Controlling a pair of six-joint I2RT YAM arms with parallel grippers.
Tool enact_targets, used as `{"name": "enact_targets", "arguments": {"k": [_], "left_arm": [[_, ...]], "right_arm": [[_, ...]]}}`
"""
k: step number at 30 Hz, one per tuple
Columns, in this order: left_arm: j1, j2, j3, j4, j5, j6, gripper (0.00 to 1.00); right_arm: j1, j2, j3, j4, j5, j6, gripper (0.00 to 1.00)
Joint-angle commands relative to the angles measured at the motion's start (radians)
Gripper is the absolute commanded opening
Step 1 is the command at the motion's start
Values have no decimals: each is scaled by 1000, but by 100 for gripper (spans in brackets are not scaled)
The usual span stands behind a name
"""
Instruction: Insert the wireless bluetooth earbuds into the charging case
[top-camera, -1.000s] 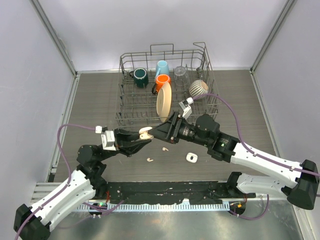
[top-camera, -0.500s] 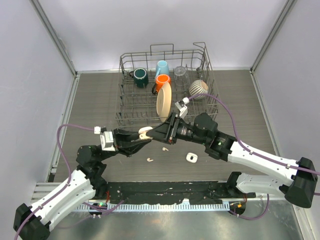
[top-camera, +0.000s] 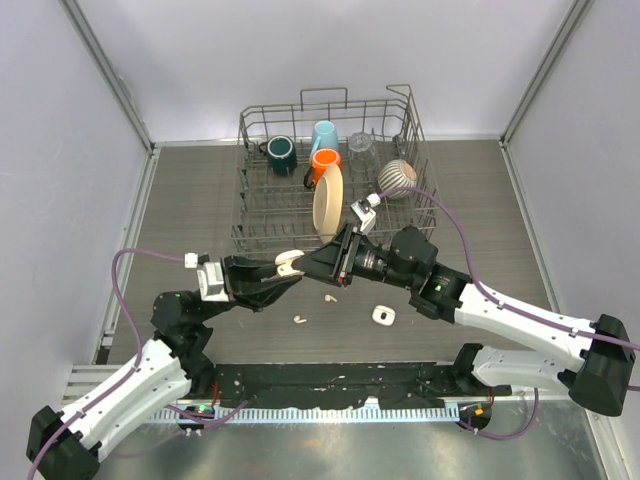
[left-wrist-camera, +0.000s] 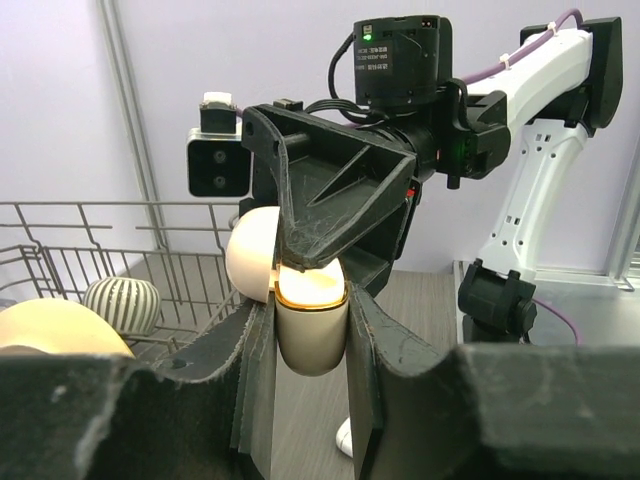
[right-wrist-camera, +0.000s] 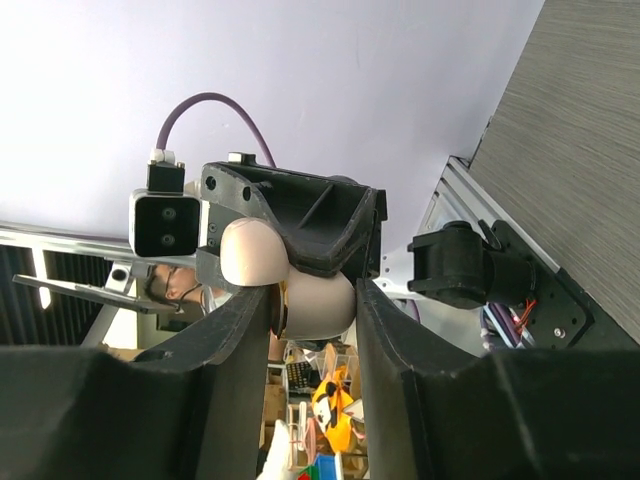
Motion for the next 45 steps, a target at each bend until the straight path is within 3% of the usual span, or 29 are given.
{"name": "enact_targets", "arguments": {"k": [1,10,13,14,15,16,19,20,23,26,30,33,36,38,45], "left_arm": [[1,-10,-4,40,-75,-5,33],[1,-10,-9,45,-90,-11,41],[1,-1,-1,46,-73,-9,22],[1,7,0,46,-67,-8,8],[1,10,5,48,-59,-8,1],[1,15,6,48,-55,-9,0],[1,24,8,52,-44,-9,0],[1,21,6,52,-49,-6,0],[1,-1,-15,43,-84,6,0],[1,-77,-41,-26,-157,41,0],[1,-227,-64,-173,-229,84,0],[1,-310,-61,-260,-236,102,0],[1,-352,-52,-313,-236,112,0],[1,-372,-40,-337,-227,112,0],[1,-357,0,-356,-182,116,0]], "right_arm": [[12,-19,-9,122,-20,18,1],[12,-16,-25,162,-23,35,1],[12,-13,-24,162,-27,34,1],[12,-11,-24,161,-29,34,1],[12,-11,-25,159,-29,34,1],[12,-13,-25,153,-30,34,1],[10,-13,-24,117,-29,12,28],[10,-27,-21,100,-9,-1,45],[-5,-76,4,-44,51,-112,61],[-10,-186,31,-219,201,-268,69],[-12,-283,47,-435,374,-449,70],[-12,-260,41,-621,378,-616,70],[-12,-167,27,-702,365,-771,70],[-12,-101,1,-709,394,-866,70],[-12,-11,-125,-455,381,-1012,69]]}}
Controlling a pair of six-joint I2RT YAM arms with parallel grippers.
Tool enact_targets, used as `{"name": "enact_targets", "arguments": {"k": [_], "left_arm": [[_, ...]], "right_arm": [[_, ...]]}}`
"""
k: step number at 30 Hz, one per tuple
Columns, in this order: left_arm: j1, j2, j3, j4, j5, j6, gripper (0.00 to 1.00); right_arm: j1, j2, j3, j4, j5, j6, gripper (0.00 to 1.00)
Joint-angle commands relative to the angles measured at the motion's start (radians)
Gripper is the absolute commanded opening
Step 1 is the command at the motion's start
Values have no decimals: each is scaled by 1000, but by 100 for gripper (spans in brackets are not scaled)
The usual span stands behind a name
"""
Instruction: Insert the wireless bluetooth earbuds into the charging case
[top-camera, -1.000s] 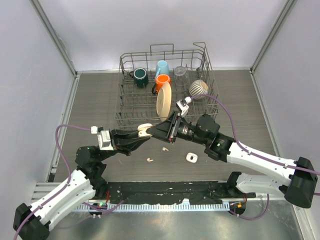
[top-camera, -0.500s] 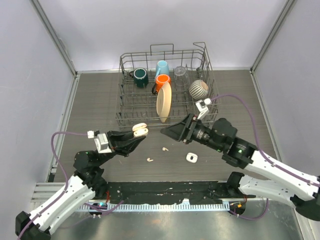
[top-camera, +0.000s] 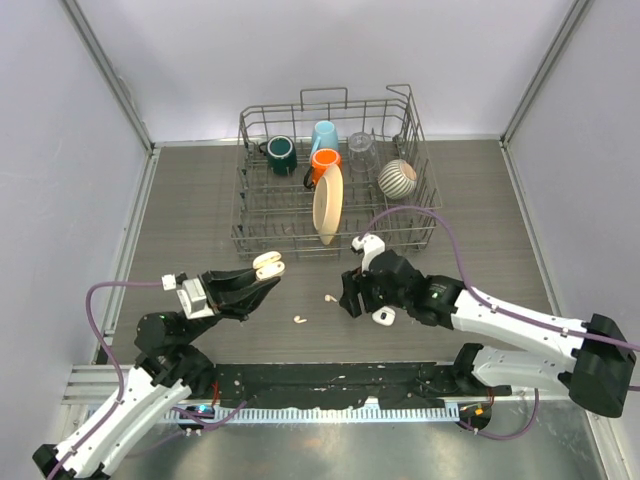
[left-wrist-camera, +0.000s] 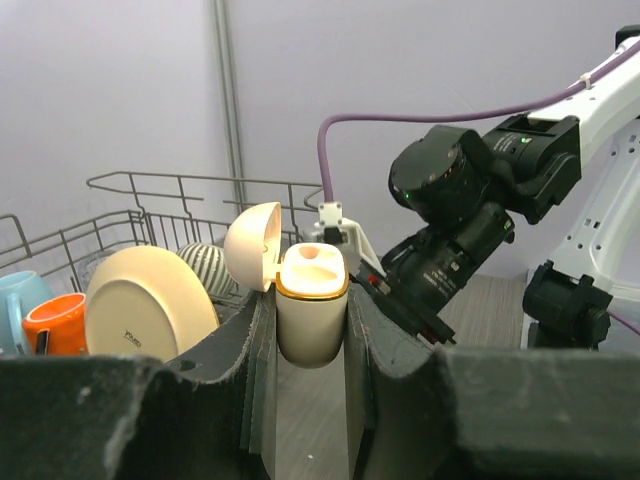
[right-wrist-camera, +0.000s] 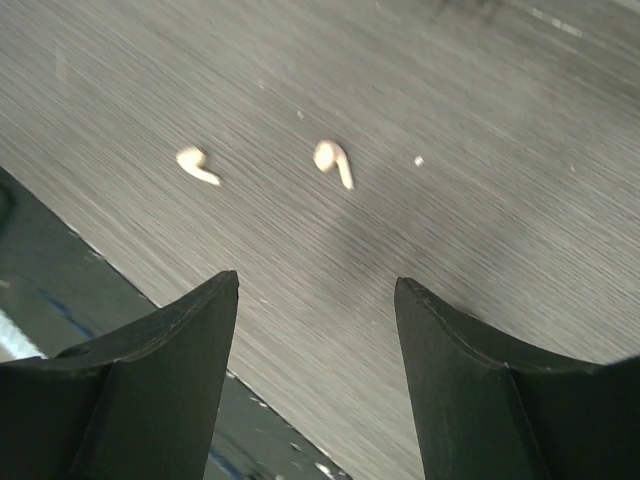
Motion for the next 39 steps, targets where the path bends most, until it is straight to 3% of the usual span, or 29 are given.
{"name": "enact_targets", "arguments": {"k": [1,21,39], "left_arm": [[5,14,62,-13,23,27,0],[5,84,72,17,57,31,0],[5,78,67,5,48,33,0]], "right_arm": [[0,18,-37,163,18,-160,69],[0,332,-143,620,-16,-274,66],[3,469,-131,686,-20,-246,57]]}}
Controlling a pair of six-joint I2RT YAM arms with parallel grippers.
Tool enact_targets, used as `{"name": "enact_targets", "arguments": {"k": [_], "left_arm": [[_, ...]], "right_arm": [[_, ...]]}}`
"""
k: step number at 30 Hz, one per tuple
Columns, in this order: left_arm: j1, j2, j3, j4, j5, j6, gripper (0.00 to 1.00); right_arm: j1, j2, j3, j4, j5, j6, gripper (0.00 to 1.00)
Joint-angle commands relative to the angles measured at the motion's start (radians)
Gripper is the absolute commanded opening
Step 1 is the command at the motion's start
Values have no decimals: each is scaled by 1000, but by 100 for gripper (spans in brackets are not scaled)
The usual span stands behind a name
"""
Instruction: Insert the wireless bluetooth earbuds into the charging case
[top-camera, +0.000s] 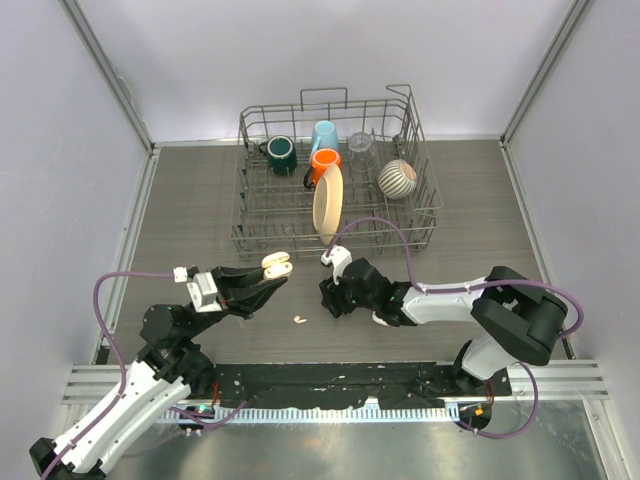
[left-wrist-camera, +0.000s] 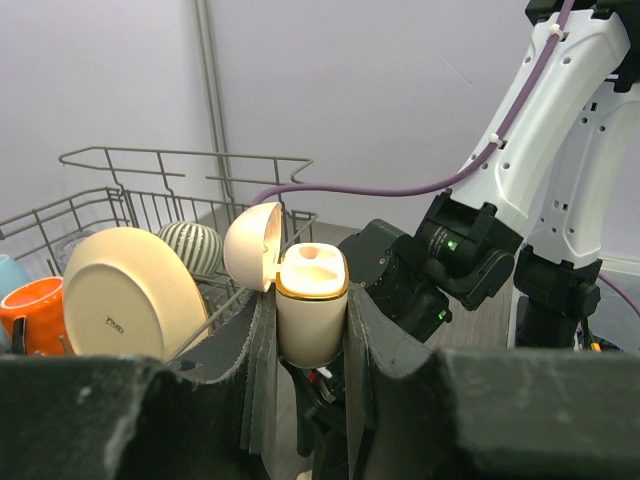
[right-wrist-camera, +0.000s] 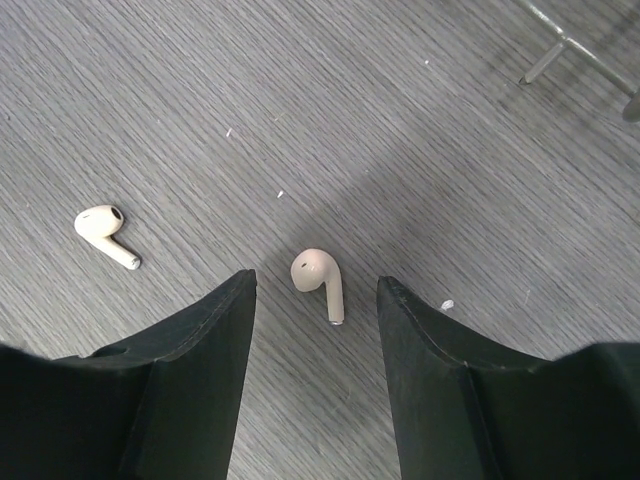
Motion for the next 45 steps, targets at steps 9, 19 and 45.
{"name": "enact_targets", "arguments": {"k": [9,19,45], "left_arm": [[6,-21,33,7,-14,19,0],[4,-34,35,-6,-17,19,0],[4,-77,25,-42,-32,13,0]], "right_arm": [[9,50,27,57,43,36,49],[31,67,71,-41,132,129,27],[189,-7,172,-491,430,663,34]]}}
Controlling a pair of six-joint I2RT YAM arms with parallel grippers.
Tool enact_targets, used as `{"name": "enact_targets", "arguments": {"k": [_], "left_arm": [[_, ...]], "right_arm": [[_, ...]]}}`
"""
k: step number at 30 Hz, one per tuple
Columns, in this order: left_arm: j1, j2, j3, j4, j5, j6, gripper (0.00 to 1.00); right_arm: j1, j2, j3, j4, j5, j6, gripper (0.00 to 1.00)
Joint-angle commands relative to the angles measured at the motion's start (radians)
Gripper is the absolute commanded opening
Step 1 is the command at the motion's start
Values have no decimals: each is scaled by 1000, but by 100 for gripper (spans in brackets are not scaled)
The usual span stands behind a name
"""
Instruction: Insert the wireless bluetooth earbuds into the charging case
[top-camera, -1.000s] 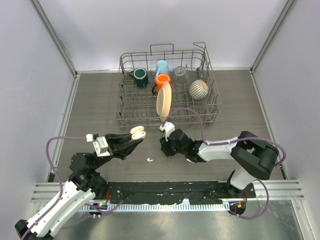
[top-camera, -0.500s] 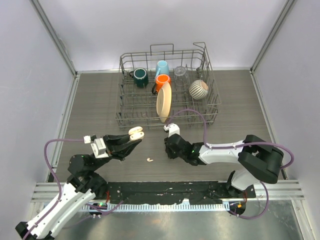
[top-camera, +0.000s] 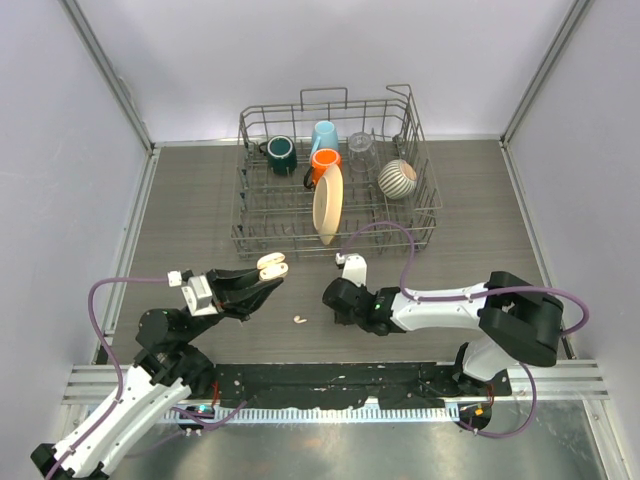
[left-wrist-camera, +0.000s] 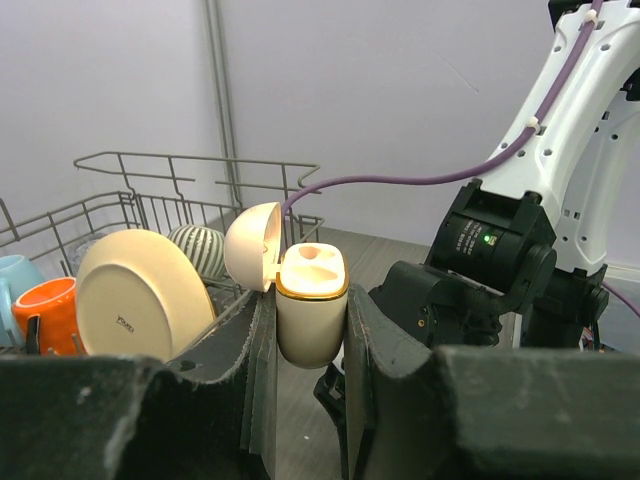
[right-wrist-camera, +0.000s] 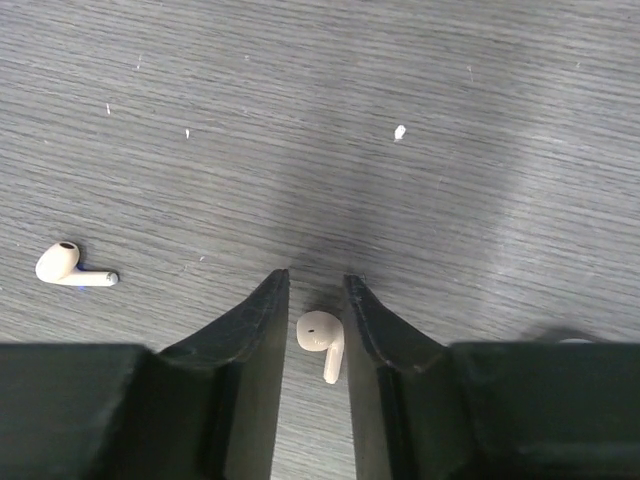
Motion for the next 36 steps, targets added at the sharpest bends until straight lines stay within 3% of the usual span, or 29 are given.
{"name": "enact_targets", "arguments": {"k": [1,16,36], "left_arm": [[4,-17,25,0,-9,12,0],[4,-34,19,-12,-11,15,0],[4,-28,24,-15,-11,20,0]], "right_arm": [[8,-12,38,-23,28,-1,37],[8,-94,37,-34,-50,-150,45],[8,30,118,-112,-109,-254,44]]}}
